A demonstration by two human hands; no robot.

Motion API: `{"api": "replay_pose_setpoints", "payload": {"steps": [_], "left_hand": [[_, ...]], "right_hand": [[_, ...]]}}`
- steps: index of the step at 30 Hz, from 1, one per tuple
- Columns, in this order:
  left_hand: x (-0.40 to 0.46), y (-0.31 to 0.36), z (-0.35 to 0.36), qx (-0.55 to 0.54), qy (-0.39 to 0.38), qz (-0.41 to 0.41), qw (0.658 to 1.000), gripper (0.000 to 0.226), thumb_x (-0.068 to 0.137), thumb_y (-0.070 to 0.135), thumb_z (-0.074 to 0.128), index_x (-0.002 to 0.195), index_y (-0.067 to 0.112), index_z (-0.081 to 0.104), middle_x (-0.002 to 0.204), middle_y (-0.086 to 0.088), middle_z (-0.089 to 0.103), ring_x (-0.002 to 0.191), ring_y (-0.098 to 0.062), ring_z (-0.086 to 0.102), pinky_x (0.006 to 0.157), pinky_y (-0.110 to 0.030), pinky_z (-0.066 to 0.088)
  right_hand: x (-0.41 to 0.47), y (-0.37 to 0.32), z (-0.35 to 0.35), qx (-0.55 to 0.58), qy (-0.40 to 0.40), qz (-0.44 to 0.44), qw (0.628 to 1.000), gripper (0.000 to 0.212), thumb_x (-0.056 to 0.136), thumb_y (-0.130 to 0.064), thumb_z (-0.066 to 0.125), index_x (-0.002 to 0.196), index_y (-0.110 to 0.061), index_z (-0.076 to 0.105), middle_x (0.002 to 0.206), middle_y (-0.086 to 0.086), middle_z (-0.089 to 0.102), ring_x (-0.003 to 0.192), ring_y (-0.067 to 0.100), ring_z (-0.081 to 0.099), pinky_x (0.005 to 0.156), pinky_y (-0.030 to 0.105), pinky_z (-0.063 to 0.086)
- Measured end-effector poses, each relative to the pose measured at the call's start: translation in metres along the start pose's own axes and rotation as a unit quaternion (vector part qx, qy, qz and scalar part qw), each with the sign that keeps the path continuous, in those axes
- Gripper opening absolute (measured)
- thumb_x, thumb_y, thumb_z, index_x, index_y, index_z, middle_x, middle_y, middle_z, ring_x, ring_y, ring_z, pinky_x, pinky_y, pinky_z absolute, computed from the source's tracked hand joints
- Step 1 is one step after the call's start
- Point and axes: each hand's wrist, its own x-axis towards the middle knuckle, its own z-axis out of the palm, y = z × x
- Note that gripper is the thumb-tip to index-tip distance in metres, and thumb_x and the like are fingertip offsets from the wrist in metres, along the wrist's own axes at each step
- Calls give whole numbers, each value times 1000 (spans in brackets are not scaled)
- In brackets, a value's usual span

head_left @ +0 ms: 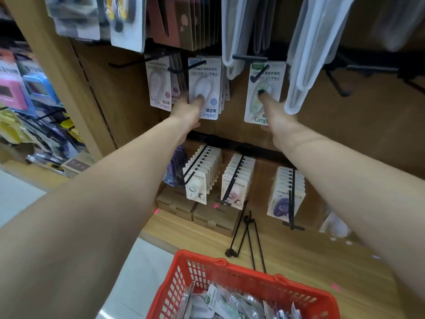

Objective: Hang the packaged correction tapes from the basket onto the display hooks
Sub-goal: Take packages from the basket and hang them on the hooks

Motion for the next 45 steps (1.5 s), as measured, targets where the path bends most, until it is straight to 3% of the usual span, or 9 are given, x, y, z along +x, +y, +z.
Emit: {"api": "replay_pose_setpoints", "payload": {"steps": [5,14,20,25,29,32,36,41,45], "left_hand": [[20,-2,8,29,-5,-10,1000,47,108,40,47,150,21,37,111,2,56,96,-18,59,102,-44,54],[-24,-12,5,109,37,-56,992,72,108,45,45,166,20,11,163,-16,35,145,-37,43,120,-49,37],[-161,-70,13,176,25,99,979,33,106,24,55,137,16,49,115,-1,62,95,0,58,78,-9,42],[-280,-170,32,231,-118,87,962,17,97,7,60,108,20,61,96,4,63,85,-7,61,75,-23,49],[-332,-251,43,405,-316,-38,857,28,101,23,58,129,19,56,121,-1,63,106,-19,64,89,-34,50],[-351,-295,42,503,-415,-140,745,61,103,33,56,156,12,33,150,-12,47,133,-33,53,99,-39,45],[-364,-337,36,589,-452,-190,642,70,101,38,57,159,18,24,161,-13,33,147,-37,38,115,-54,33],[-374,-371,30,593,-434,-205,646,82,96,38,66,160,24,17,165,-12,27,151,-35,34,119,-54,28],[-374,-384,19,578,-424,-192,671,77,93,12,65,158,18,25,159,-12,34,145,-34,41,115,-44,36]], "right_hand": [[2,3,-3,-34,-21,5,999,53,97,-51,65,135,-17,53,134,9,65,111,25,65,107,45,53],[-57,28,-31,-147,-1,-92,985,56,99,-44,61,144,-18,42,135,3,53,111,19,52,88,30,39],[-157,110,-69,-112,32,-240,964,20,98,-23,63,114,-27,52,110,-10,56,99,3,55,81,9,41],[-216,227,-98,-143,5,-135,980,21,93,-2,62,100,-20,55,91,-1,57,82,9,55,70,21,45],[-245,322,-118,-255,-41,9,966,16,92,-1,66,102,-12,59,89,2,61,81,20,61,72,37,50],[-257,376,-129,-356,-114,93,923,20,93,-4,66,113,-2,63,104,13,67,102,35,65,81,37,47],[-265,411,-142,-473,-288,200,808,25,96,-12,59,121,-9,59,121,12,64,122,32,62,86,31,49],[-278,439,-158,-484,-438,289,700,75,97,-10,55,165,-16,22,158,13,44,121,28,60,66,25,42],[-289,453,-163,-523,-479,262,655,96,92,-21,73,167,-17,13,166,12,32,133,32,56,93,34,52]]}}
